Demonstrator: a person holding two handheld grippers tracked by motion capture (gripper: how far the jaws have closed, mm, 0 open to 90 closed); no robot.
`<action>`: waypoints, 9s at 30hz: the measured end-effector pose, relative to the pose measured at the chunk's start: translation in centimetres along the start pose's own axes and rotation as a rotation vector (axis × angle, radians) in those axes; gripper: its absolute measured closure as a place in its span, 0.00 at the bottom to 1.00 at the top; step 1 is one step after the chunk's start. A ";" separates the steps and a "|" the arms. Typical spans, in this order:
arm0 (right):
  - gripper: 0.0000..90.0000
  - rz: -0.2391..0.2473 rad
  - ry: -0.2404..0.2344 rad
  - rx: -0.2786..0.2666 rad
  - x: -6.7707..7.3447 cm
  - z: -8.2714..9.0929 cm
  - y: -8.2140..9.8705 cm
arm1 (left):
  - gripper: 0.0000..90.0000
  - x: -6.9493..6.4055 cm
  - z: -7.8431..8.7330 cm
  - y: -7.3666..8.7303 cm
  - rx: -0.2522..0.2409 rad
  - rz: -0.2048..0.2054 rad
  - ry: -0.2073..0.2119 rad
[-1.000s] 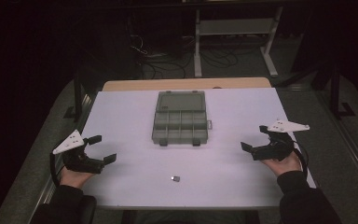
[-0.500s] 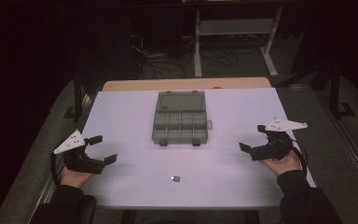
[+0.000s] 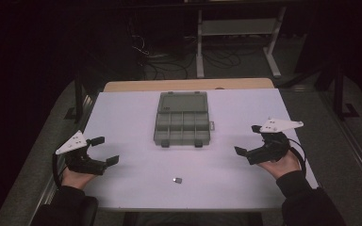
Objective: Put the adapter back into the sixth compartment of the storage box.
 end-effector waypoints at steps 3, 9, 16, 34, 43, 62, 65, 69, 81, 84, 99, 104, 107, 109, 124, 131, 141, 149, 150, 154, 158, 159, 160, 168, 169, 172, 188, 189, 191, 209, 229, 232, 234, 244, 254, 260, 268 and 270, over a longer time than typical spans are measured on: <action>0.00 0.015 -0.010 0.008 0.6 -0.2 -0.3 | 0.00 0.0 0.0 0.0 -0.001 0.000 0.000; 0.00 0.047 -0.030 0.023 1.9 -0.8 -0.8 | 0.00 0.0 0.0 0.0 -0.001 -0.001 0.001; 0.00 0.069 -0.056 0.041 3.0 -1.7 -1.1 | 0.00 -0.2 -0.1 0.1 0.006 -0.005 0.011; 0.00 0.120 -0.117 0.103 5.9 -3.6 -1.9 | 0.00 -0.2 -0.1 0.1 0.008 -0.009 0.008; 0.00 0.159 -0.150 0.147 7.6 -5.1 -2.0 | 0.00 -0.3 -0.1 0.1 0.009 -0.010 0.011; 0.00 0.215 -0.207 0.230 10.7 -7.9 -1.6 | 0.00 -0.4 -0.1 0.1 0.012 -0.020 0.017; 0.00 0.222 -0.218 0.248 11.2 -8.4 -1.3 | 0.00 -0.4 -0.1 0.0 0.007 -0.017 0.016; 0.00 0.235 -0.231 0.272 11.8 -9.1 -1.0 | 0.00 -0.4 -0.1 0.1 0.012 -0.021 0.019; 0.00 0.267 -0.251 0.322 12.9 -10.4 -0.2 | 0.00 -0.4 -0.1 0.1 0.011 -0.019 0.020; 0.00 0.273 -0.256 0.336 13.3 -10.8 0.1 | 0.00 -0.5 -0.2 0.1 0.013 -0.020 0.022; 0.00 0.303 -0.285 0.406 14.8 -12.4 1.9 | 0.00 -0.5 -0.2 0.1 0.014 -0.020 0.025; 0.00 0.313 -0.300 0.428 15.5 -13.0 2.6 | 0.00 -0.5 -0.2 0.1 0.013 -0.020 0.026; 0.00 0.321 -0.304 0.438 15.7 -13.1 2.9 | 0.00 -0.5 -0.2 0.1 0.013 -0.020 0.026; 0.00 0.330 -0.307 0.449 15.9 -13.4 3.3 | 0.00 -0.5 -0.2 0.1 0.012 -0.020 0.026; 0.00 0.381 -0.303 0.496 16.3 -14.1 4.9 | 0.00 -0.5 -0.2 0.1 0.012 -0.020 0.027; 0.06 0.389 -0.313 0.521 16.6 -14.2 5.5 | 0.00 -0.5 -0.2 0.1 0.013 -0.021 0.027; 0.37 0.365 -0.347 0.554 16.8 -14.0 6.1 | 0.00 -0.5 -0.2 0.1 0.012 -0.020 0.029; 0.47 0.378 -0.328 0.546 16.6 -14.1 6.1 | 0.00 -0.6 -0.2 0.1 0.010 -0.020 0.030; 0.48 0.381 -0.324 0.545 16.5 -14.2 6.1 | 0.00 -0.5 -0.1 0.1 0.009 -0.020 0.029; 0.54 0.384 -0.323 0.538 16.5 -14.1 6.0 | 0.00 -0.6 -0.2 0.1 0.010 -0.021 0.030; 0.60 0.387 -0.322 0.537 16.5 -14.1 6.0 | 0.00 -0.6 -0.2 0.1 0.010 -0.021 0.029; 0.64 0.389 -0.325 0.538 16.5 -14.1 6.0 | 0.00 -0.6 -0.2 0.1 0.010 -0.021 0.029; 0.66 0.393 -0.325 0.536 16.5 -14.1 6.0 | 0.00 -0.6 -0.2 0.1 0.010 -0.021 0.029; 0.76 0.397 -0.338 0.544 16.6 -13.9 6.0 | 0.00 -0.5 -0.2 0.1 0.011 -0.022 0.030; 0.77 0.398 -0.336 0.546 16.6 -13.9 6.1 | 0.00 -0.5 -0.2 0.1 0.011 -0.022 0.030; 0.80 0.403 -0.327 0.552 16.5 -14.0 6.2 | 0.00 -0.6 -0.2 0.1 0.010 -0.021 0.030; 0.84 0.365 -0.351 0.559 16.5 -13.8 5.9 | 0.00 -0.5 -0.2 0.1 0.010 -0.021 0.032; 0.84 0.365 -0.351 0.559 16.5 -13.8 5.9 | 0.00 -0.5 -0.2 0.1 0.010 -0.021 0.032; 0.84 0.360 -0.352 0.560 16.4 -13.7 5.8 | 0.00 -0.6 -0.2 0.1 0.011 -0.021 0.033; 0.84 0.345 -0.348 0.512 15.7 -12.6 3.4 | 0.00 -0.5 -0.3 0.1 0.013 -0.019 0.034; 0.84 0.339 -0.342 0.496 15.3 -12.4 1.2 | 0.00 -0.5 -0.3 0.0 0.010 -0.018 0.036; 0.84 0.342 -0.340 0.489 15.1 -12.5 0.4 | 0.00 -0.5 -0.4 0.0 0.009 -0.018 0.037; 0.84 0.339 -0.338 0.485 15.1 -12.5 0.1 | 0.00 -0.5 -0.4 0.0 0.009 -0.019 0.038; 0.84 0.351 -0.329 0.488 14.9 -12.6 -1.1 | 0.00 -0.5 -0.4 0.0 0.010 -0.018 0.038; 0.84 0.356 -0.329 0.479 14.9 -12.9 -1.9 | 0.00 -0.5 -0.4 0.0 0.008 -0.017 0.038; 0.84 0.356 -0.321 0.473 14.7 -13.1 -2.7 | 0.00 -0.5 -0.4 0.0 0.008 -0.019 0.038; 0.84 0.353 -0.315 0.468 14.4 -13.4 -3.3 | 0.00 -0.5 -0.4 0.0 0.008 -0.019 0.039; 0.84 0.351 -0.312 0.467 14.3 -13.4 -3.5 | 0.00 -0.5 -0.4 0.0 0.008 -0.019 0.039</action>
Point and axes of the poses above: each handheld gripper's, and its own axes: z roughly backward along the jaws, y roughly out of its underside, x roughly to its left, the point moved 10 cm from there along -z, roughly forward along the jaws, and after that the axes turned 12 degrees about -z, right-handed, at the moved point
